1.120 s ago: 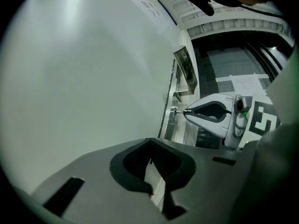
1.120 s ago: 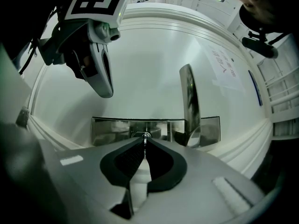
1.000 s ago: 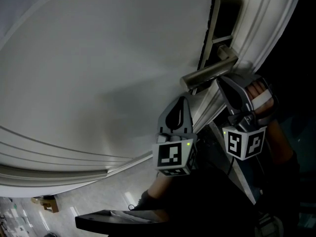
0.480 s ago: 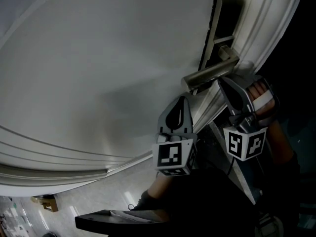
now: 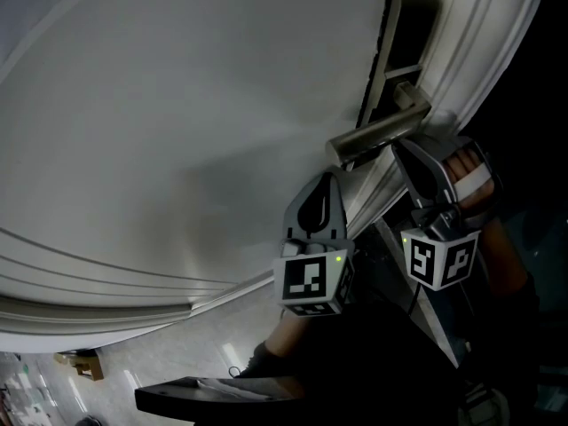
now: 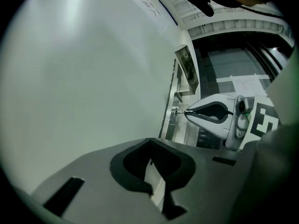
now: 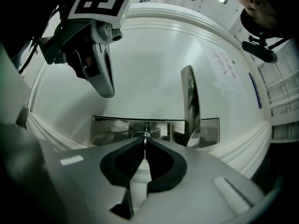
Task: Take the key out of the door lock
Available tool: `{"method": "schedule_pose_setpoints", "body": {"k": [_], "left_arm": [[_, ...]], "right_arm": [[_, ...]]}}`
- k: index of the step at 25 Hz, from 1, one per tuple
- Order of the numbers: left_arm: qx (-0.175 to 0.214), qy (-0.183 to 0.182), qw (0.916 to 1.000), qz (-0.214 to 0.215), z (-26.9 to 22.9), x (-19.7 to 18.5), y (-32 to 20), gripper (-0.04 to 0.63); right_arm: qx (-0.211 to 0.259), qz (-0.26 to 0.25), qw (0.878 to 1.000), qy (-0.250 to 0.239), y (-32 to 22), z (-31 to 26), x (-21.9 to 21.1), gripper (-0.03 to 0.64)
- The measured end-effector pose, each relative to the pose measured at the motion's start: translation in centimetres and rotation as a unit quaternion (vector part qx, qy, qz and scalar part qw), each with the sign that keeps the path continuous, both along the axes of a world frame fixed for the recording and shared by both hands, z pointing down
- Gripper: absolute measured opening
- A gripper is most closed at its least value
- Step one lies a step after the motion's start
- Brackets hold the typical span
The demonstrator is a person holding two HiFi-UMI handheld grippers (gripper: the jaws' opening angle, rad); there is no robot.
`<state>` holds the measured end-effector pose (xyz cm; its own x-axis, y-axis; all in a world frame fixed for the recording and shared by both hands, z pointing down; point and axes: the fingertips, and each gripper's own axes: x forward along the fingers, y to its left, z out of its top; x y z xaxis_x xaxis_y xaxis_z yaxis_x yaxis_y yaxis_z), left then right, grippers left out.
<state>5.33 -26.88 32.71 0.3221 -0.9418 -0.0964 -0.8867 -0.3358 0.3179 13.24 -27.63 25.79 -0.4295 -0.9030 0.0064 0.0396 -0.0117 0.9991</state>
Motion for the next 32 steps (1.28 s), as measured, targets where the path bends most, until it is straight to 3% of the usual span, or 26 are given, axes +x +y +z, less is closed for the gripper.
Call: {"method": "schedule_pose_setpoints", "body": {"k": [32], "left_arm": [[0.002,-0.002,1.0000,0.005,-0.05,0.08,-0.14,0.000]], "right_arm": [[0.001,0.002,1.000,0.003,0.38,0.03,0.18,0.012]]}}
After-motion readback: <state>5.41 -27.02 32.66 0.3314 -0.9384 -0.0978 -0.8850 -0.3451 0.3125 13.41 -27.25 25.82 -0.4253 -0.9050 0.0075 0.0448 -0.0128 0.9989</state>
